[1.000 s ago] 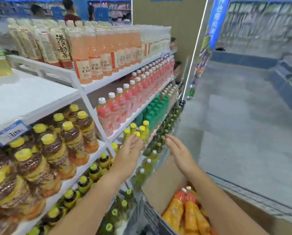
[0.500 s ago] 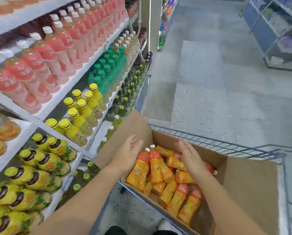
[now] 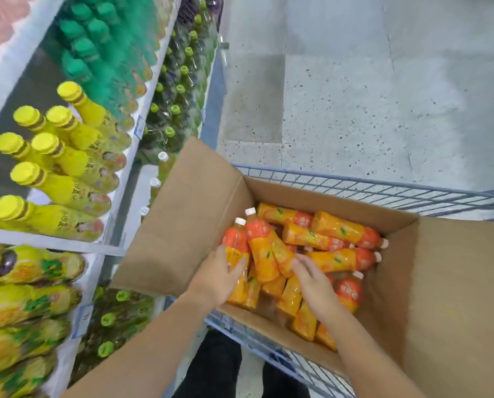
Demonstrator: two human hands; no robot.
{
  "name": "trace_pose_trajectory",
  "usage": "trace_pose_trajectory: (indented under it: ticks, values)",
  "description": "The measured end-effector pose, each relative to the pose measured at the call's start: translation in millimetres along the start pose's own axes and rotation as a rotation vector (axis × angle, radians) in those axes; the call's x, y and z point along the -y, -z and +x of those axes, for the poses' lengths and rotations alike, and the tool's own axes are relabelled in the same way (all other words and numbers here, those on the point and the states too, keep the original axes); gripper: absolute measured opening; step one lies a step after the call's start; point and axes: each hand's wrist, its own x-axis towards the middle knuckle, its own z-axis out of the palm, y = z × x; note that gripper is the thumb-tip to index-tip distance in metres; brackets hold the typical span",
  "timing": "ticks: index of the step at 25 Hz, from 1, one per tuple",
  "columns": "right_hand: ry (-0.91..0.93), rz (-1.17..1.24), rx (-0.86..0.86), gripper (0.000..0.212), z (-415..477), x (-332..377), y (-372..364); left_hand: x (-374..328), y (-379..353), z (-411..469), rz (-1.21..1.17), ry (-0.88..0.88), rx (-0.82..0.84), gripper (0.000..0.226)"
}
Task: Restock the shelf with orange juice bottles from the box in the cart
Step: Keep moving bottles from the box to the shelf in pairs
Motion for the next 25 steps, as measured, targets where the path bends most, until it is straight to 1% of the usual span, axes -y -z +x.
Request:
trace_pose_trajectory:
  ticks: [4, 5, 8, 9, 12, 14, 16, 18, 21, 23, 24, 25]
  values:
    - [-0.048, -0.005, 0.024, 0.054, 41.2, -0.8, -33.2, 19.0, -12.1, 24.3, 0.033, 0.051, -0.020, 0.035]
    - [-0.047, -0.013, 0.016, 0.054, 51.4, -0.6, -39.5, 21.1, -14.2, 27.6, 0.052, 0.060, -0.015, 0.034]
    - [-0.034, -0.057, 0.011, 0.058, 86.4, -8.0, -59.8, 28.0, -26.8, 41.3, 0.127, 0.099, -0.001, 0.050]
    - [-0.027, -0.097, 0.011, 0.059, 97.5, -11.7, -65.5, 30.2, -32.2, 46.2, 0.178, 0.107, 0.002, 0.052]
    - [0.044, -0.286, -0.032, 0.057, 121.0, -19.5, -77.9, 30.8, -43.5, 54.0, 0.385, 0.101, -0.036, 0.051]
    - [0.071, -0.445, -0.091, 0.065, 132.7, -23.2, -87.2, 31.8, -49.0, 55.3, 0.438, 0.074, -0.101, 0.050]
    - [0.067, -0.580, -0.159, 0.073, 138.9, -24.5, -95.4, 33.8, -54.4, 53.6, 0.415, 0.049, -0.160, 0.051]
    - [0.054, -0.644, -0.228, 0.075, 142.5, -20.6, -100.7, 37.1, -59.3, 50.2, 0.307, 0.055, -0.160, 0.052]
    - [0.029, -0.660, -0.227, 0.073, 151.5, -12.9, -98.5, 48.0, -63.3, 51.9, 0.068, 0.153, -0.149, 0.056]
    - [0.025, -0.661, -0.206, 0.070, 155.4, -14.1, -95.8, 54.3, -63.5, 55.7, 0.001, 0.192, -0.112, 0.063]
    - [0.026, -0.632, -0.202, 0.067, 155.5, -15.5, -93.3, 55.5, -64.5, 57.5, -0.008, 0.205, -0.087, 0.065]
    - [0.037, -0.553, -0.194, 0.059, 154.8, -16.6, -90.2, 56.1, -65.4, 59.1, -0.019, 0.213, -0.071, 0.062]
